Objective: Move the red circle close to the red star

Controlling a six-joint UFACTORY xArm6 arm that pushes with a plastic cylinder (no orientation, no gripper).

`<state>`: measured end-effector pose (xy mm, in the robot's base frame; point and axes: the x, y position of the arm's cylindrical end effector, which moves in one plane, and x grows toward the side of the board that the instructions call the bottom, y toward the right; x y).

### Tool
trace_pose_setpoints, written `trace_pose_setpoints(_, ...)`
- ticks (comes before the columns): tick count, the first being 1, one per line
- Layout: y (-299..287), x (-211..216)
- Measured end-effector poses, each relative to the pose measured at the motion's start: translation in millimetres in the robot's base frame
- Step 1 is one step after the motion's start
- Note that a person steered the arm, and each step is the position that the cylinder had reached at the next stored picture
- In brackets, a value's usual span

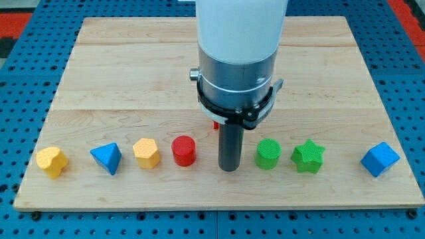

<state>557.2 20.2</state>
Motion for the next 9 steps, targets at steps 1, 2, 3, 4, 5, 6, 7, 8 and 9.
trace_pose_setpoints(1, -14, 12)
trace_pose_setpoints(2, -19, 30)
trace_pose_setpoints(3, -19, 40)
trace_pose_setpoints(4, -19, 36)
trace_pose_setpoints(5, -29, 23)
trace_pose_setpoints(6, -37, 25)
trace_pose_setpoints(7, -72, 24)
trace_pose_setpoints(8, -86, -2)
trace_pose_setpoints(9, -86, -49)
